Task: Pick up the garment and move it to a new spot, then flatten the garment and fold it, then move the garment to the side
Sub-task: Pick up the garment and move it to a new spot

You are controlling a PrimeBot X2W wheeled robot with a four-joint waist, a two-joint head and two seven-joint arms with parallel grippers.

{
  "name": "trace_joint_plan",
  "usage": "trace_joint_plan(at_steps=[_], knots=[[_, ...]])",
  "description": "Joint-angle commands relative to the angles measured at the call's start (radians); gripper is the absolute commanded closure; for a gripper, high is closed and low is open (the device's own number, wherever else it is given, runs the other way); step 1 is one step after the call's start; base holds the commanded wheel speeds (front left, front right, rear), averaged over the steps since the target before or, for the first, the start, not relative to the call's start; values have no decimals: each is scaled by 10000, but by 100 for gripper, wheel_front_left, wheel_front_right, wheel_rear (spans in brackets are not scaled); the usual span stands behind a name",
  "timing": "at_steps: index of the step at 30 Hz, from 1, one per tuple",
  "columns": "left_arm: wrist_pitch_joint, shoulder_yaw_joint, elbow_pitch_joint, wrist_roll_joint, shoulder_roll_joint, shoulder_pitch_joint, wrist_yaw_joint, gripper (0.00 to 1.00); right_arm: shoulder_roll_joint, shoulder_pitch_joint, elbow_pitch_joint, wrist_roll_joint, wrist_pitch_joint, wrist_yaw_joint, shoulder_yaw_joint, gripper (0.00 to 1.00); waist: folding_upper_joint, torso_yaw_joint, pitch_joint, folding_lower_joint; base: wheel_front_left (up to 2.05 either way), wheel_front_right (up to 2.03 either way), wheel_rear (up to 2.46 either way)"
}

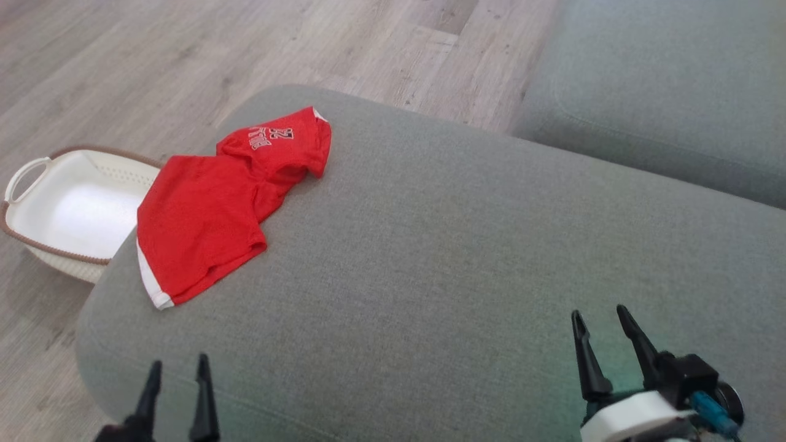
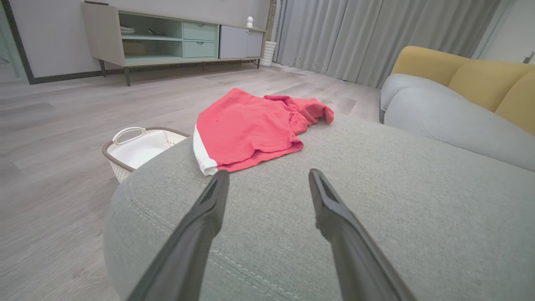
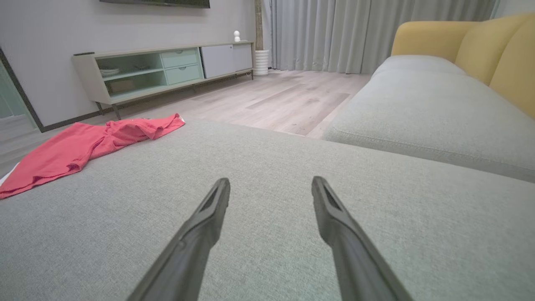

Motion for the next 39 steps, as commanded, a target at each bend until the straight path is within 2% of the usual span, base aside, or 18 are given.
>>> trace_joint_plan(at_steps=[1, 6, 11, 18, 24, 32, 33, 34, 35, 39], knots=[[-93, 370, -315, -108, 188, -902, -56, 0, -72, -620, -299, -123, -137, 69, 250, 0, 0, -121, 364, 1, 0, 0, 0], [405, 558, -52, -439, 579, -2370, -99, 0, -263, -1112, -425, -740, -137, 69, 171, 0, 0, -298, 1505, 1, 0, 0, 0], [1495, 528, 856, -764, 801, -4932, -83, 0, -1253, -1995, -1149, -1026, 209, 69, 43, 0, 0, -431, 3336, 1, 0, 0, 0], [2428, 353, 3379, -905, 1013, -8351, 32, 0, -2655, -2532, -2937, -885, 1176, 69, -263, 0, 0, -683, 5314, 1, 0, 0, 0], [2559, 221, 5512, -825, 1067, -10302, 315, 0, -3246, -2309, -4195, -660, 1796, 69, -592, 0, 0, -1041, 6097, 1, 0, 0, 0], [2774, -98, 7692, -419, 1465, -11407, 956, 0, -3289, -1986, -5057, -534, 2071, 69, -739, 0, 0, -1580, 6461, 1, 0, 0, 0], [2753, -111, 7876, -420, 1490, -11471, 966, 12, -3258, -1963, -5105, -523, 2078, 69, -761, 0, 0, -1641, 6459, 1, 0, 0, 0], [2687, -110, 8019, -436, 1503, -11541, 973, 51, -3226, -1939, -5140, -516, 2076, 69, -800, 0, 0, -1680, 6449, 1, 0, 0, 0], [2603, -109, 8140, -458, 1512, -11603, 960, 100, -3200, -1913, -5148, -517, 2064, 69, -823, 0, 0, -1715, 6413, 1, 0, 0, 0], [2319, -164, 8478, -508, 1652, -11803, 686, 100, -2983, -1817, -4924, -526, 1870, 69, -809, 0, 0, -1907, 6009, 1, 0, 0, 0]])
